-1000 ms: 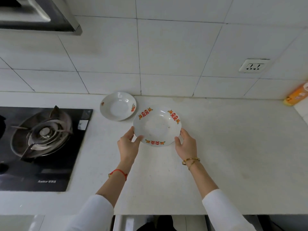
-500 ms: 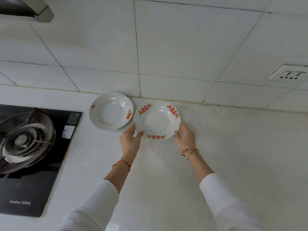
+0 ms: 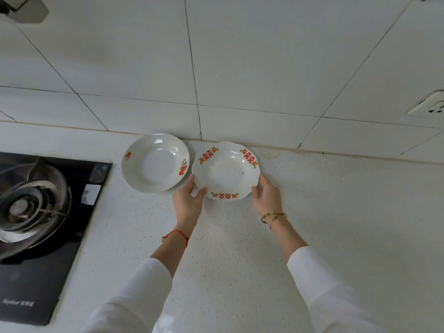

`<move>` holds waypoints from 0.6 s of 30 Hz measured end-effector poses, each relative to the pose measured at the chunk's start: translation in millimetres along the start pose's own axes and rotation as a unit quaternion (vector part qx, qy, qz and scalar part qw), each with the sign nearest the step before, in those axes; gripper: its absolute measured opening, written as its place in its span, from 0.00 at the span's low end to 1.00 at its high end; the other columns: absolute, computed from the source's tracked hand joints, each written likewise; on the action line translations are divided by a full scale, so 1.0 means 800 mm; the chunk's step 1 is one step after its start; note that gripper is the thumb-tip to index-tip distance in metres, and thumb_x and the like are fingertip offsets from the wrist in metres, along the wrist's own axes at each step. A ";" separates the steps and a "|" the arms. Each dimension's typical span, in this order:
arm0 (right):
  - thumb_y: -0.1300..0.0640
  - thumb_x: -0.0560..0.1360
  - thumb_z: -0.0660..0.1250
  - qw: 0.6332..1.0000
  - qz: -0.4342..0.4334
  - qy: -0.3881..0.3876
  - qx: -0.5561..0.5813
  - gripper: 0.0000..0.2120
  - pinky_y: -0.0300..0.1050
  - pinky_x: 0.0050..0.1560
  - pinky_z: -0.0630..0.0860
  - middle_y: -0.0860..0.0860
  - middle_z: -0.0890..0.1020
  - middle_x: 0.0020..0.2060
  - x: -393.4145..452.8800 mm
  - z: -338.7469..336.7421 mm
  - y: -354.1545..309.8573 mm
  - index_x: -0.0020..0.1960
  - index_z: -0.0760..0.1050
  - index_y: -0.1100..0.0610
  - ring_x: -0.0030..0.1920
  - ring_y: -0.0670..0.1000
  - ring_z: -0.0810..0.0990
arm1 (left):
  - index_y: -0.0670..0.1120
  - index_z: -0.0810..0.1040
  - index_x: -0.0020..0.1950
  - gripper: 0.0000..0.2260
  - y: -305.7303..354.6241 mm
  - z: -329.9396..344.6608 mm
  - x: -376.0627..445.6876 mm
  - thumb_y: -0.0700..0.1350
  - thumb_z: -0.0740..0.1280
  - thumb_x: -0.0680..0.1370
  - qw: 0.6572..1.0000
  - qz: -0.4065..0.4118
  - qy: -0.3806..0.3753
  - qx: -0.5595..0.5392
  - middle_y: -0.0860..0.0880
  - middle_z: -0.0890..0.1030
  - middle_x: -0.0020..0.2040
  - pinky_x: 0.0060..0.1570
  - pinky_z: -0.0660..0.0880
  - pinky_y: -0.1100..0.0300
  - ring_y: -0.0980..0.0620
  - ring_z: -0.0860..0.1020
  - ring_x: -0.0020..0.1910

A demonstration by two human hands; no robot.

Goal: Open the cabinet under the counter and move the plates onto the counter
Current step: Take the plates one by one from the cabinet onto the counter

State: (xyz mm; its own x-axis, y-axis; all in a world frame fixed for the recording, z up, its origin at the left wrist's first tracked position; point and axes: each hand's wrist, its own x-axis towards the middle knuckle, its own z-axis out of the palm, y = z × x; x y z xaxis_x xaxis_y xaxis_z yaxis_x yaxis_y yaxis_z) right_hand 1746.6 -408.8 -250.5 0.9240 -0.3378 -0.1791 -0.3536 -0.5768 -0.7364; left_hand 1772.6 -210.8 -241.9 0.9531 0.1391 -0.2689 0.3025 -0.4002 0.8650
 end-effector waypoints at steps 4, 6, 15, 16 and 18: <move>0.61 0.77 0.64 1.000 0.005 -0.009 -0.004 0.20 0.40 0.54 0.71 0.53 0.80 0.58 0.001 0.000 0.002 0.68 0.68 0.57 0.60 0.54 0.78 | 0.48 0.70 0.73 0.25 -0.006 -0.002 0.004 0.42 0.70 0.76 1.000 0.001 -0.017 0.017 0.49 0.80 0.64 0.66 0.68 0.55 0.47 0.76 0.64; 0.61 0.77 0.64 1.000 0.013 -0.015 -0.008 0.21 0.41 0.55 0.72 0.54 0.80 0.59 0.001 0.000 0.000 0.69 0.68 0.57 0.60 0.54 0.77 | 0.48 0.68 0.74 0.25 -0.007 -0.005 0.003 0.42 0.69 0.77 0.999 0.003 -0.036 0.025 0.49 0.79 0.65 0.68 0.67 0.53 0.47 0.75 0.66; 0.50 0.78 0.62 0.993 0.082 -0.046 -0.066 0.31 0.55 0.71 0.63 0.58 0.63 0.73 -0.013 -0.016 -0.011 0.75 0.55 0.60 0.74 0.58 0.60 | 0.45 0.64 0.76 0.25 0.010 -0.035 -0.013 0.46 0.65 0.80 0.989 0.050 -0.075 0.115 0.46 0.70 0.73 0.71 0.65 0.47 0.43 0.68 0.72; 0.50 0.78 0.62 0.993 0.081 -0.044 -0.069 0.32 0.56 0.72 0.61 0.58 0.61 0.74 -0.018 -0.019 -0.014 0.75 0.54 0.59 0.75 0.58 0.57 | 0.45 0.65 0.76 0.25 0.013 -0.041 -0.018 0.45 0.65 0.80 0.987 0.065 -0.073 0.124 0.46 0.70 0.73 0.71 0.66 0.47 0.43 0.68 0.72; 0.49 0.77 0.63 0.994 0.065 -0.042 -0.071 0.33 0.56 0.74 0.59 0.58 0.59 0.75 -0.034 -0.028 -0.021 0.76 0.52 0.58 0.76 0.58 0.55 | 0.46 0.66 0.75 0.24 0.018 -0.057 -0.031 0.44 0.66 0.79 0.982 0.096 -0.073 0.144 0.46 0.71 0.73 0.70 0.65 0.49 0.43 0.69 0.71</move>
State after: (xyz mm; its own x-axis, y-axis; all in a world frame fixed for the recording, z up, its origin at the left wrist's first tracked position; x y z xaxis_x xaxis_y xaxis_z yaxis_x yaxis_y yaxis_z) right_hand 1723.7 -406.7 -218.7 0.8759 -0.3570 -0.3245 -0.4823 -0.6342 -0.6043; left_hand 1752.5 -178.9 -203.1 0.9782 -0.0879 -0.1881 0.0872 -0.6484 0.7563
